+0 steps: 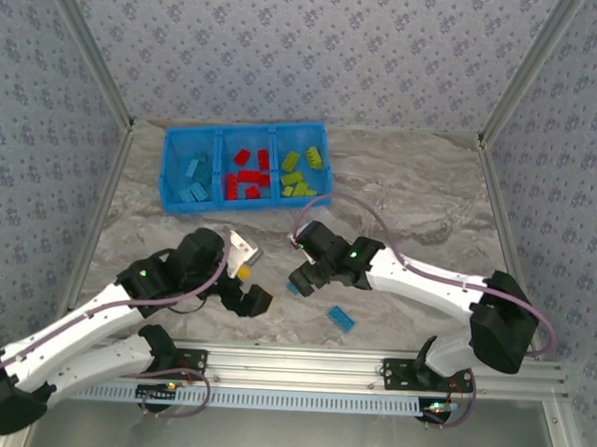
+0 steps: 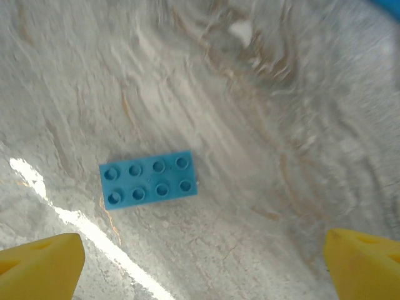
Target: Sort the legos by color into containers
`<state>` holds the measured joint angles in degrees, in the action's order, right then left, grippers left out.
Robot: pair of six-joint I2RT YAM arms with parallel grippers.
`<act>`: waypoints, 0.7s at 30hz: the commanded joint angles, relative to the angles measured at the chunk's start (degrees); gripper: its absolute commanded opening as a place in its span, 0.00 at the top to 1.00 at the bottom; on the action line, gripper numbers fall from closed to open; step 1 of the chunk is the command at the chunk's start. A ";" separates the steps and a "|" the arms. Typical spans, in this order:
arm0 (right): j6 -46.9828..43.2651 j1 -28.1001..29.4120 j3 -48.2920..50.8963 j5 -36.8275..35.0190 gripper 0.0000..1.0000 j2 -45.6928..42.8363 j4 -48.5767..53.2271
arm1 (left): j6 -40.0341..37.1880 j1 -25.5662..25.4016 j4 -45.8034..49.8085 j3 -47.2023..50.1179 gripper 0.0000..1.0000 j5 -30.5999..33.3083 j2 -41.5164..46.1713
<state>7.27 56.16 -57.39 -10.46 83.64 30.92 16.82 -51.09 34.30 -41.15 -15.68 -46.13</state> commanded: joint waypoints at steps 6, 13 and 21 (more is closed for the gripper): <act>-2.17 -0.54 0.18 6.61 0.00 8.82 -9.57 | 7.55 -13.66 2.83 2.86 0.01 12.11 -0.37; -2.08 -0.61 0.91 10.49 0.01 14.72 -12.43 | 13.12 -14.65 6.73 5.81 0.01 18.55 7.05; -1.32 -0.31 1.22 9.68 0.38 17.48 -11.63 | 14.12 -14.65 8.54 5.14 0.01 22.72 6.84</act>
<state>5.23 55.77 -56.60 -0.64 100.07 18.81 29.26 -65.39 40.42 -35.18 3.49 -38.28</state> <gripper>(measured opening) 0.649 0.993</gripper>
